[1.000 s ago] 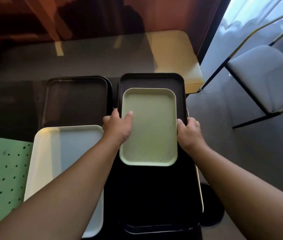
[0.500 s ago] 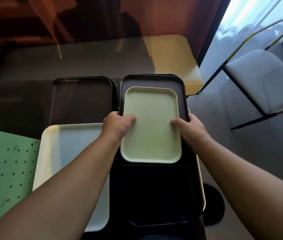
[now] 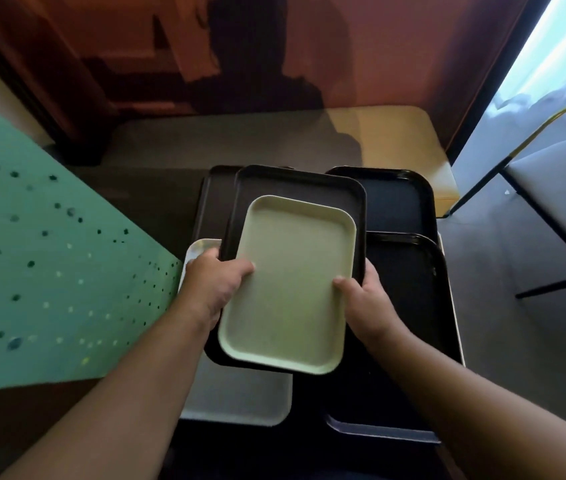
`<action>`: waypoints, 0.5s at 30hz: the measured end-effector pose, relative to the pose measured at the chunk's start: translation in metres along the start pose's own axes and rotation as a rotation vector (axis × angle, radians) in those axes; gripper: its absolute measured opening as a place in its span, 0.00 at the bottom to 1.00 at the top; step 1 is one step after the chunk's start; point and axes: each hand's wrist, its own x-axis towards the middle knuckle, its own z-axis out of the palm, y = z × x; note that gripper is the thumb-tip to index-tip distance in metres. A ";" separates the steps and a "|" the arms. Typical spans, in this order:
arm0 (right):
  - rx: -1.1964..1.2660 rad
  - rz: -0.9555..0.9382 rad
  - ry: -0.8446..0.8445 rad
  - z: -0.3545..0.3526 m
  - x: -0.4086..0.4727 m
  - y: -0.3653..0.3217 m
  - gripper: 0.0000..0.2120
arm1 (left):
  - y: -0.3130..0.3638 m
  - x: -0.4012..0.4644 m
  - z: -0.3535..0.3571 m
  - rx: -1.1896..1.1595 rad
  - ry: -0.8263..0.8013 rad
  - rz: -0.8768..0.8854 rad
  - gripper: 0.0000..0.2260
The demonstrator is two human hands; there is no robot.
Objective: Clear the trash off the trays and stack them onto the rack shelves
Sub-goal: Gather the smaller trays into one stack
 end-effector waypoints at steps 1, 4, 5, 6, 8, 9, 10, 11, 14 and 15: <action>0.009 0.014 -0.017 0.010 -0.005 0.005 0.23 | -0.008 -0.001 -0.009 -0.016 0.006 -0.014 0.11; -0.001 0.070 -0.053 0.036 -0.021 0.015 0.17 | -0.033 0.001 -0.031 -0.017 0.036 -0.095 0.20; 0.006 0.086 -0.058 0.042 -0.025 0.017 0.16 | -0.044 0.005 -0.035 0.000 0.042 -0.117 0.22; 0.000 0.104 -0.055 0.048 -0.029 0.019 0.16 | -0.057 0.010 -0.039 0.021 0.056 -0.131 0.24; -0.013 0.143 -0.050 0.058 -0.034 0.023 0.17 | -0.083 0.021 -0.044 0.058 0.080 -0.148 0.31; -0.026 0.150 -0.044 0.063 -0.037 0.024 0.18 | -0.088 0.020 -0.046 0.074 0.084 -0.151 0.35; -0.053 0.163 -0.045 0.067 -0.040 0.025 0.20 | -0.090 0.017 -0.048 0.095 0.089 -0.153 0.39; -0.072 0.168 -0.056 0.070 -0.041 0.027 0.26 | -0.087 0.009 -0.049 0.121 0.093 -0.148 0.41; -0.127 0.196 -0.063 0.074 -0.043 0.027 0.37 | -0.079 -0.005 -0.049 0.163 0.068 -0.157 0.44; -0.122 0.190 -0.062 0.074 -0.042 0.028 0.36 | -0.080 -0.005 -0.048 0.160 0.038 -0.166 0.45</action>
